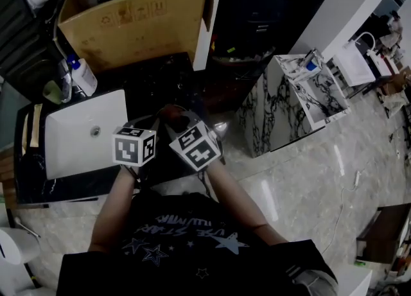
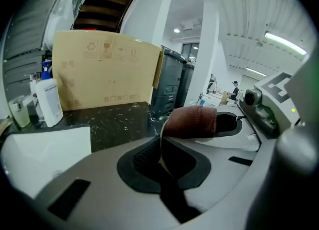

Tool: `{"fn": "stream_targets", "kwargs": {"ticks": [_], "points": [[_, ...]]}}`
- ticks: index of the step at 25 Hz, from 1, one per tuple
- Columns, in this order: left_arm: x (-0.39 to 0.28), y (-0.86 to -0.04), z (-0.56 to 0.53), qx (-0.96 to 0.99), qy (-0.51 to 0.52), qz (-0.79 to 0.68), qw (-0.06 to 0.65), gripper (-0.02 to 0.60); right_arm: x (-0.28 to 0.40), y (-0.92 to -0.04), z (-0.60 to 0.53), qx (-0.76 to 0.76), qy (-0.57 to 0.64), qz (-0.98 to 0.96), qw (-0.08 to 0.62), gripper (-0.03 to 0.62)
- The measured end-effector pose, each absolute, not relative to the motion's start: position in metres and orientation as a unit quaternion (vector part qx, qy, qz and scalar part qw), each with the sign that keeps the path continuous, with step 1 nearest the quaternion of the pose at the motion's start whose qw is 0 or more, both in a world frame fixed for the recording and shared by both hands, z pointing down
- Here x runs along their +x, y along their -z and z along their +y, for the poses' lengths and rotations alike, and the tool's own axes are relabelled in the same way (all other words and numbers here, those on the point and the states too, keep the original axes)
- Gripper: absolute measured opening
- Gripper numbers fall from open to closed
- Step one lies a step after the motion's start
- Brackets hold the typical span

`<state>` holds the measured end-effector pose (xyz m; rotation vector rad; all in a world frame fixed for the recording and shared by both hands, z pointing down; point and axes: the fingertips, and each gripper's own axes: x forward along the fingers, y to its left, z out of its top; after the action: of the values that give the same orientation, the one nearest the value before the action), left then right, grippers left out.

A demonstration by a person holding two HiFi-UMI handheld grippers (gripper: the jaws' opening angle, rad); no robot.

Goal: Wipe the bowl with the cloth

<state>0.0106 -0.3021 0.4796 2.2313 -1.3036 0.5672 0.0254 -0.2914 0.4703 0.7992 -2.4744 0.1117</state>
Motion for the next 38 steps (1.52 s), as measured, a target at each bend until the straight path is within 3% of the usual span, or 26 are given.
{"fn": "stream_targets", "kwargs": {"ticks": [3, 13, 17, 20, 27, 38], "points": [[0.013, -0.481, -0.298, 0.819, -0.201, -0.475, 0.25, 0.021, 0.032, -0.472, -0.298, 0.328, -0.021, -0.9, 0.286, 0.048], [0.007, -0.463, -0.296, 0.828, -0.184, -0.489, 0.206, 0.02, 0.051, -0.487, -0.293, 0.33, 0.066, -0.825, 0.455, 0.046], [0.01, -0.457, -0.292, 0.833, -0.186, -0.483, 0.196, 0.02, 0.045, -0.489, -0.279, 0.287, 0.037, -0.834, 0.471, 0.046], [0.01, -0.456, -0.291, 0.833, -0.19, -0.484, 0.191, 0.021, 0.036, -0.494, -0.267, 0.245, -0.044, -0.866, 0.434, 0.046], [0.004, -0.455, -0.286, 0.833, -0.167, -0.485, 0.208, 0.023, 0.013, -0.487, -0.258, 0.188, -0.227, -0.918, 0.265, 0.046], [-0.021, -0.465, -0.296, 0.812, -0.15, -0.517, 0.227, 0.02, 0.051, -0.44, -0.278, 0.225, -0.247, -0.932, 0.142, 0.046]]}}
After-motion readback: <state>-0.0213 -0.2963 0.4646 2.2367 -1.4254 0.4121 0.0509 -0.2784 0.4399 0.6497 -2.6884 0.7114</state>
